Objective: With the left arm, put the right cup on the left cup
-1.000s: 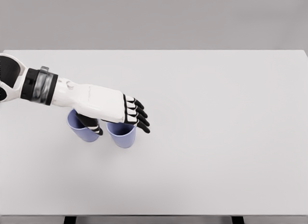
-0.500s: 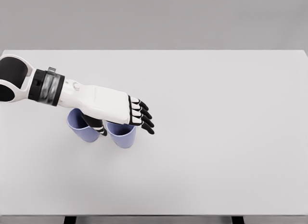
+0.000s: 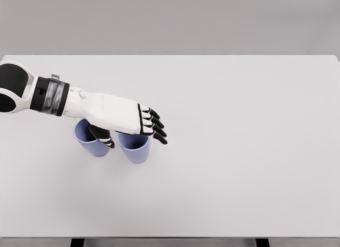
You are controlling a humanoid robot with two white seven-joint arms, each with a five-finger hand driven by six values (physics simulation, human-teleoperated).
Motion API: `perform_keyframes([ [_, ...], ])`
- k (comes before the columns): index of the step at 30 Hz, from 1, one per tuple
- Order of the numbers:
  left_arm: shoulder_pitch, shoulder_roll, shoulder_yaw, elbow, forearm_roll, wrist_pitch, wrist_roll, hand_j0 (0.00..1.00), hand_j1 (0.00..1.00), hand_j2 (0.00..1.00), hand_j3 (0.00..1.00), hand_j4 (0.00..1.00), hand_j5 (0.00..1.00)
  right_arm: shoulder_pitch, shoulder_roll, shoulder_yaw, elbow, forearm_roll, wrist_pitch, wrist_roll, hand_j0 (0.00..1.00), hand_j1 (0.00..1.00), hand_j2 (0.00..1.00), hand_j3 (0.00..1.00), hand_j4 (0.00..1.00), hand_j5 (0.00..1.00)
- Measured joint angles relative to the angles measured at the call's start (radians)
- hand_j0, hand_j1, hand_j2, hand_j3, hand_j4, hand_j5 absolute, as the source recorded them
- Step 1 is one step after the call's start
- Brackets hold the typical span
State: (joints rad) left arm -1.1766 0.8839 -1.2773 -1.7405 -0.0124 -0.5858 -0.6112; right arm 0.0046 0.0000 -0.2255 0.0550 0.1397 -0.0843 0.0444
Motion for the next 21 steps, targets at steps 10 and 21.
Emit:
perform_keyframes([
  [10,0.000,0.002,-0.005,-0.002,-0.021,0.027,0.000,1.00,1.00,1.00,1.00,1.00,1.00,0.000,0.000,0.000,0.000,0.000,0.000,0.000,1.00,1.00,1.00,1.00,1.00,1.00],
  [21,-0.012,0.010,-0.033,-0.011,-0.047,0.033,0.000,1.00,1.00,1.00,1.00,1.00,1.00,0.000,0.000,0.000,0.000,0.000,0.000,0.000,1.00,1.00,1.00,1.00,1.00,1.00],
])
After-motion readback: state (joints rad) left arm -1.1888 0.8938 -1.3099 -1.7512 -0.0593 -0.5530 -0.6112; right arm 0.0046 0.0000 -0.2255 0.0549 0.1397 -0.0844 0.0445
